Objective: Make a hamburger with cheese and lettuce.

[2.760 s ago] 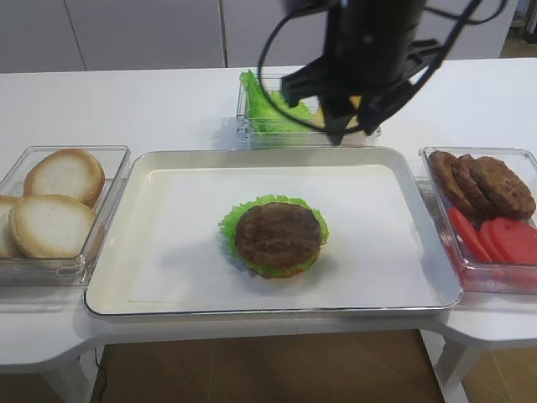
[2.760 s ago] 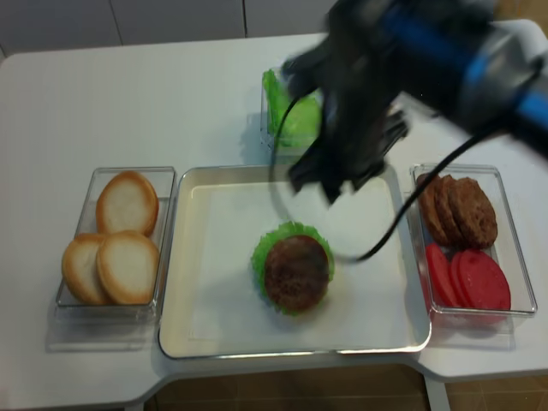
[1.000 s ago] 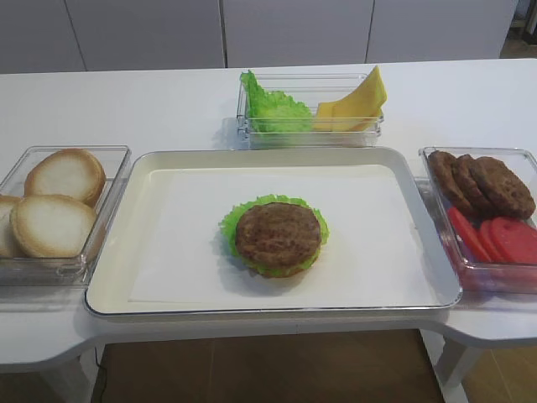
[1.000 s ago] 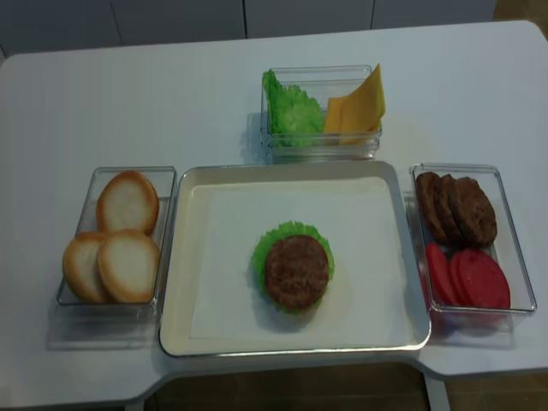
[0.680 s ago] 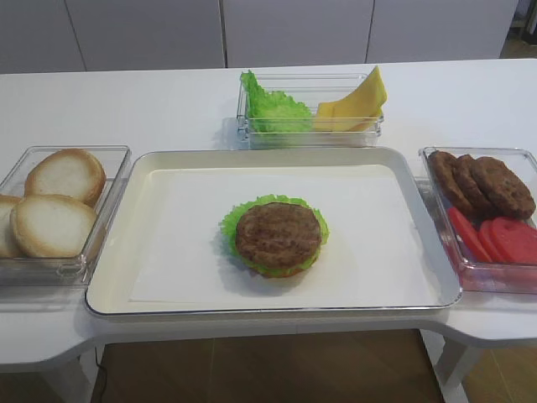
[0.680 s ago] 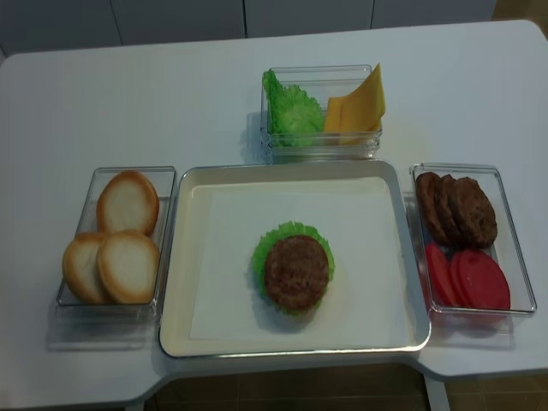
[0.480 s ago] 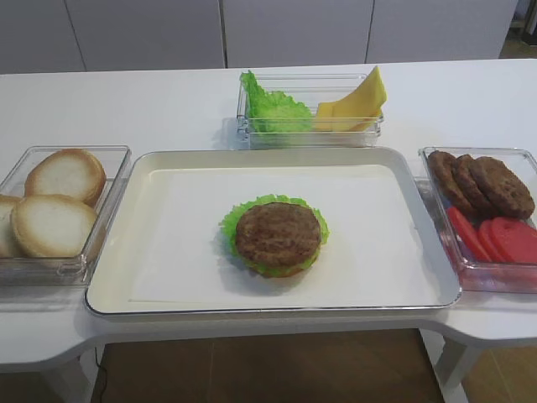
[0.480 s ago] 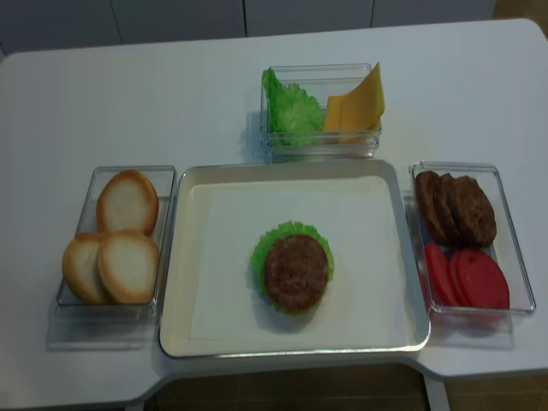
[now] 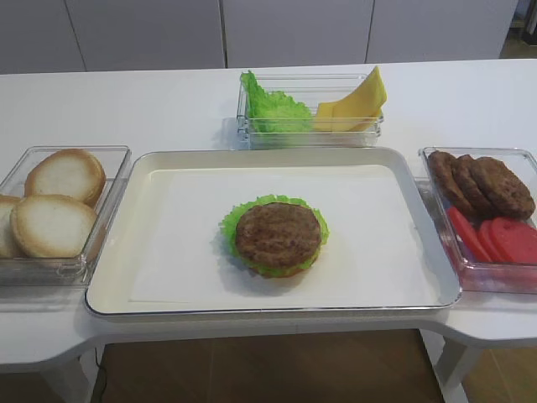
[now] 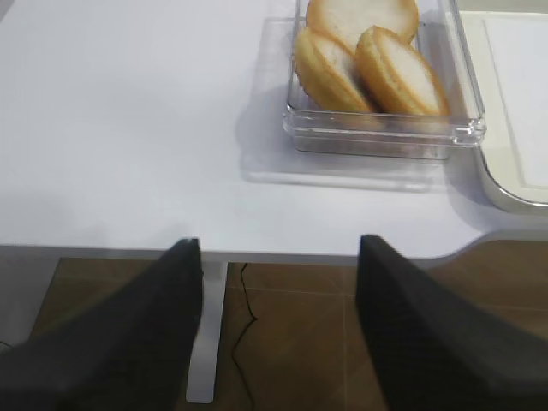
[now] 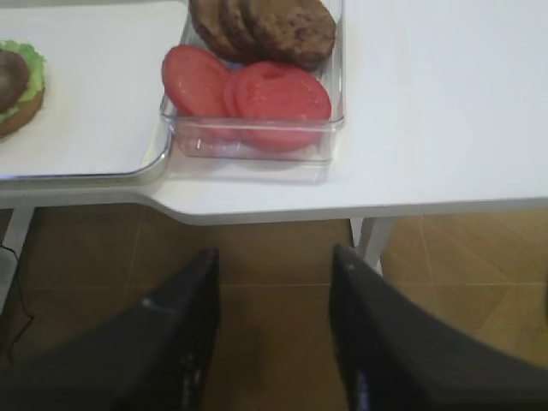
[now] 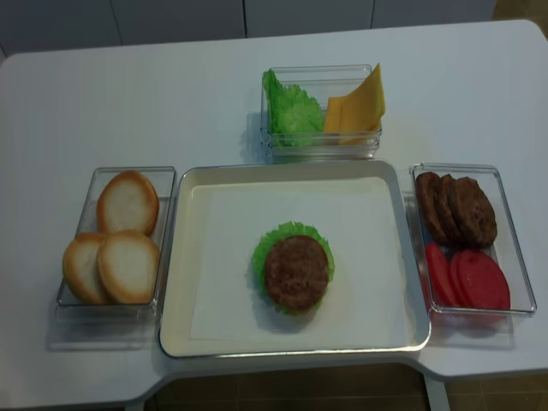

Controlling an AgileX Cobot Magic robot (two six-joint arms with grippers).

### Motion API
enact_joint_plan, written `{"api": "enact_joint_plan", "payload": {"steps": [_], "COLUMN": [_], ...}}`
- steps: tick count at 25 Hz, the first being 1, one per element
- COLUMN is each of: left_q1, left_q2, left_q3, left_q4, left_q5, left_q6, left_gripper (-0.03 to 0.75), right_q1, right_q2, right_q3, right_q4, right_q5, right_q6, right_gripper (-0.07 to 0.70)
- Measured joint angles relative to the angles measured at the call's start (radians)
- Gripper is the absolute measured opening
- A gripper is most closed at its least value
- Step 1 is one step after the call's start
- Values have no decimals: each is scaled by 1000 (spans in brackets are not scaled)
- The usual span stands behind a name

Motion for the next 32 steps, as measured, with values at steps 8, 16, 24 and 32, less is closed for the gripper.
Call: {"api": "enact_joint_plan", "payload": {"steps": [8, 16, 24, 32], "left_q1": [0, 0, -6, -6], "left_q2": [0, 0, 0, 0], "left_q3": [0, 0, 0, 0], "left_q4": [0, 0, 0, 0], "left_q5": [0, 0, 0, 0], "left_q6": [0, 0, 0, 0], "left_gripper": [427, 427, 427, 427], "right_q1": [0, 0, 0, 0], "right_q2": [0, 0, 0, 0], "right_q3": [1, 15, 24, 34], "right_q4": [5, -17, -22, -17], "right_q5": [-33, -85, -110, -120], "right_q6": [0, 0, 0, 0], "right_gripper": [393, 463, 463, 462]}}
